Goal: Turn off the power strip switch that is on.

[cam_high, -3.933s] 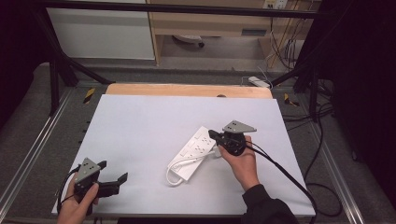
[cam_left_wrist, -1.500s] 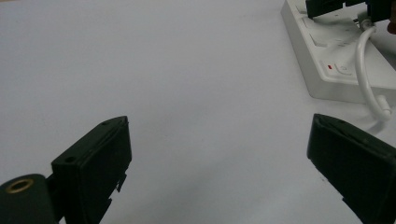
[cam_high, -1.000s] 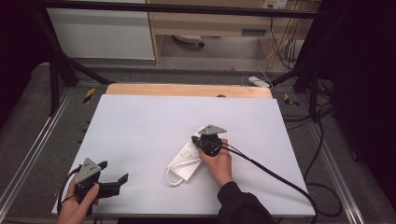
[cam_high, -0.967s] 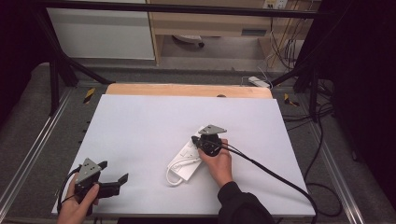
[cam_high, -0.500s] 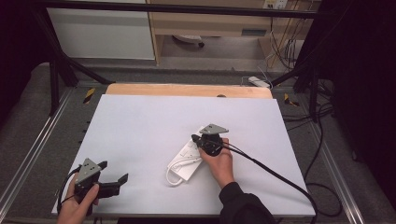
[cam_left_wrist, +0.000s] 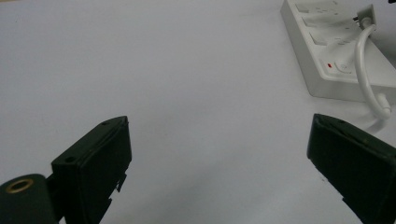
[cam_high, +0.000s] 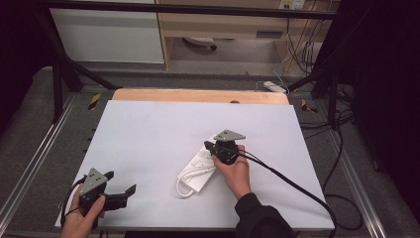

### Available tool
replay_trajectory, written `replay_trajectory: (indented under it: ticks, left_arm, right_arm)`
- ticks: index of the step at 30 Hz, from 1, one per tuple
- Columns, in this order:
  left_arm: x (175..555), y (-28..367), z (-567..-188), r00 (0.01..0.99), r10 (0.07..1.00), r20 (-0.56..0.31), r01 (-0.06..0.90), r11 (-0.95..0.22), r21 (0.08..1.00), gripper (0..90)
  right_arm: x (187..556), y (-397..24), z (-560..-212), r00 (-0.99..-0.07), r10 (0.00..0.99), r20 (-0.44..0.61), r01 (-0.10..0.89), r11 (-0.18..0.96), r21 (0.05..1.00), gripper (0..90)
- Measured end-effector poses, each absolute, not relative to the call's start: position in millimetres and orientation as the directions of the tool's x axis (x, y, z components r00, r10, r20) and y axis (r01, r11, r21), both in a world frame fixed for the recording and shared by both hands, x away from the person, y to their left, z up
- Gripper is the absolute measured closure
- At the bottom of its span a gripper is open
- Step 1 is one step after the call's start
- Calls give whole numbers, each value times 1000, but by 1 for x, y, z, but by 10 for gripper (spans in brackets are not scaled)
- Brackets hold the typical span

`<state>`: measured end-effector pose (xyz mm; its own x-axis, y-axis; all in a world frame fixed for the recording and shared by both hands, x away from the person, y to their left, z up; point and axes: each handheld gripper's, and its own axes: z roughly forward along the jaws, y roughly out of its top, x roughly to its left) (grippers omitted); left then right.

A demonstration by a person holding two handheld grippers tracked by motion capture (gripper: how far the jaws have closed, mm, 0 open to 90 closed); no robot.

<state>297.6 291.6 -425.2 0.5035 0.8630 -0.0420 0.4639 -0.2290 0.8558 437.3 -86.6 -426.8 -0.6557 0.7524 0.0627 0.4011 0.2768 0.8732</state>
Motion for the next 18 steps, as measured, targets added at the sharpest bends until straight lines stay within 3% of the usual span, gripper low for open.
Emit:
replay_trajectory:
  ticks: [7,18]
  left_arm:
    - [298,291,-425,504,863,-42,465,-230,855,65]
    - [298,291,-425,505,862,-42,467,-232,854,65]
  right_arm:
    - [436,-87,-422,-652,753,90,408,247,879,900]
    - [433,-91,-411,-659,745,104,403,233,885,797]
